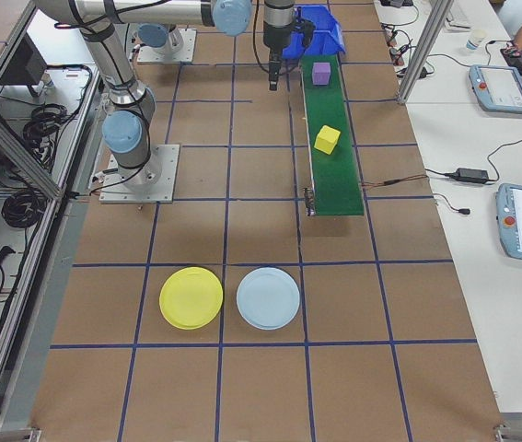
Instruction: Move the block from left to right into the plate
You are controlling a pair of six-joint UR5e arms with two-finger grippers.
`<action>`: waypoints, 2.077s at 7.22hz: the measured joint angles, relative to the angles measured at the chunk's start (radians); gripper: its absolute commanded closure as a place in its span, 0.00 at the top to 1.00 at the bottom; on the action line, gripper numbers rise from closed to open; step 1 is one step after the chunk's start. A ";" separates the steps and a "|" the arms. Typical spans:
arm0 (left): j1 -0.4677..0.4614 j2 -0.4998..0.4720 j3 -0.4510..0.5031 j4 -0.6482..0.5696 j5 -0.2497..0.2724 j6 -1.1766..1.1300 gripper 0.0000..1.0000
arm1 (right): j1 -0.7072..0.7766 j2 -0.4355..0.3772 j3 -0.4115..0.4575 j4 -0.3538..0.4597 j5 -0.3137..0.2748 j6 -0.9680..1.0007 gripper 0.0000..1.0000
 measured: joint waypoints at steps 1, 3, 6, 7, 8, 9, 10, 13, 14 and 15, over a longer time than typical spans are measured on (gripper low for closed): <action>-0.005 0.002 -0.002 0.007 -0.012 0.000 1.00 | -0.003 0.045 0.000 -0.007 0.002 0.006 1.00; 0.006 0.008 -0.001 0.015 -0.027 0.017 1.00 | -0.040 0.139 -0.003 -0.132 0.006 0.001 1.00; 0.017 0.015 -0.004 0.018 -0.031 0.017 1.00 | -0.103 0.291 -0.071 -0.325 0.054 0.003 1.00; 0.019 0.015 -0.006 0.023 -0.030 0.019 1.00 | -0.142 0.327 -0.103 -0.345 0.108 -0.011 0.99; 0.019 0.014 -0.008 0.031 -0.029 0.021 1.00 | -0.189 0.364 -0.126 -0.362 0.153 -0.051 0.99; 0.020 0.011 -0.009 0.036 -0.029 0.021 1.00 | -0.236 0.400 -0.132 -0.380 0.181 -0.103 0.99; 0.020 0.009 -0.009 0.038 -0.029 0.020 1.00 | -0.275 0.430 -0.126 -0.391 0.207 -0.139 0.99; 0.019 0.008 -0.009 0.039 -0.030 0.020 1.00 | -0.309 0.502 -0.107 -0.431 0.287 -0.159 1.00; 0.019 0.008 -0.009 0.039 -0.030 0.020 1.00 | -0.311 0.524 -0.101 -0.450 0.291 -0.163 0.86; 0.019 0.008 -0.009 0.039 -0.030 0.021 1.00 | -0.313 0.534 -0.097 -0.459 0.287 -0.168 0.49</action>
